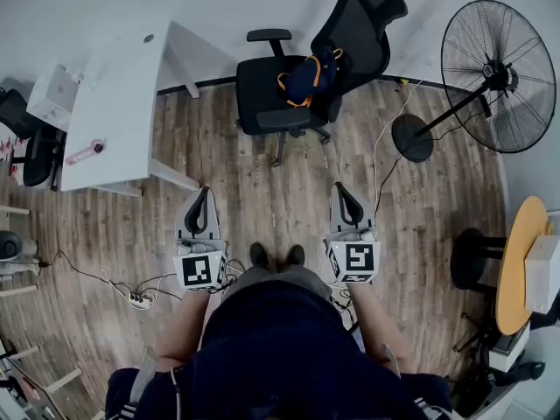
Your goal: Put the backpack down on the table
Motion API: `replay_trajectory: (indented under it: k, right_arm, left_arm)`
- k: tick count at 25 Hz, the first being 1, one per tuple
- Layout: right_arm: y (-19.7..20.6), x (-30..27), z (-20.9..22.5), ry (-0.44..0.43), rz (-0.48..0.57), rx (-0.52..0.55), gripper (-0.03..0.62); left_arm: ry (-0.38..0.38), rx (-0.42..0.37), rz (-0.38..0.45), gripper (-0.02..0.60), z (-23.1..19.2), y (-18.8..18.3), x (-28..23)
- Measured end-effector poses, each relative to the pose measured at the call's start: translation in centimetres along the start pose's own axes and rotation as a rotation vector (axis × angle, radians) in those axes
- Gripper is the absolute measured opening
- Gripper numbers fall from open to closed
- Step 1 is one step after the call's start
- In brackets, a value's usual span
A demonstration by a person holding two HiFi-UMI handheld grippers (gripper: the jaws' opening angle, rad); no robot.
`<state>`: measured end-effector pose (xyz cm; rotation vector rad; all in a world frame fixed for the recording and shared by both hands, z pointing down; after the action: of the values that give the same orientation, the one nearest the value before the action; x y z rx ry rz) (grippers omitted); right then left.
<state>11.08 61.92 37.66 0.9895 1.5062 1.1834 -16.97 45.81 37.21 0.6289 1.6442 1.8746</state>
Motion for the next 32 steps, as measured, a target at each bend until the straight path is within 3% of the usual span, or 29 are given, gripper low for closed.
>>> replay_trajectory:
  k: [10,16,19,23,32]
  right_arm:
    - [0.0,-0.2,0.0,-0.012,0.0,0.007,-0.002]
    - [-0.3,-0.4,0.5,-0.028,-0.001,0.027,0.105]
    - [-0.6,-0.6,0.6,-0.045,0.002,0.048,0.222]
    - [-1.1,-1.3,0.5,-0.089,0.002,0.051,0.439]
    - [-2.4,-3.2,-0.4,-0.102,0.039,0.093,0.529]
  left_arm:
    - [0.007,0.002,-0.004,0.003,-0.1,-0.2,0.1]
    - [0.024,0.005,-0.001,0.003,-0.1,-0.2,0.0]
    - [0.026,0.006,-0.002,0.003,-0.2,-0.2,0.0]
    - [0.029,0.004,-0.004,0.003,-0.6,-0.1,0.1]
    - [0.04,0.008,-0.003,0.003,-2.6,0.3,-0.4]
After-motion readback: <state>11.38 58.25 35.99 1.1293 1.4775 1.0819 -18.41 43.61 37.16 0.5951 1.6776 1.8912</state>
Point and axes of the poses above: the fingertips, and each gripper's own axes: x backward along the fingers, z to its right, y out of its underside, the point moved 10 cm from there along x, backward along the fingers
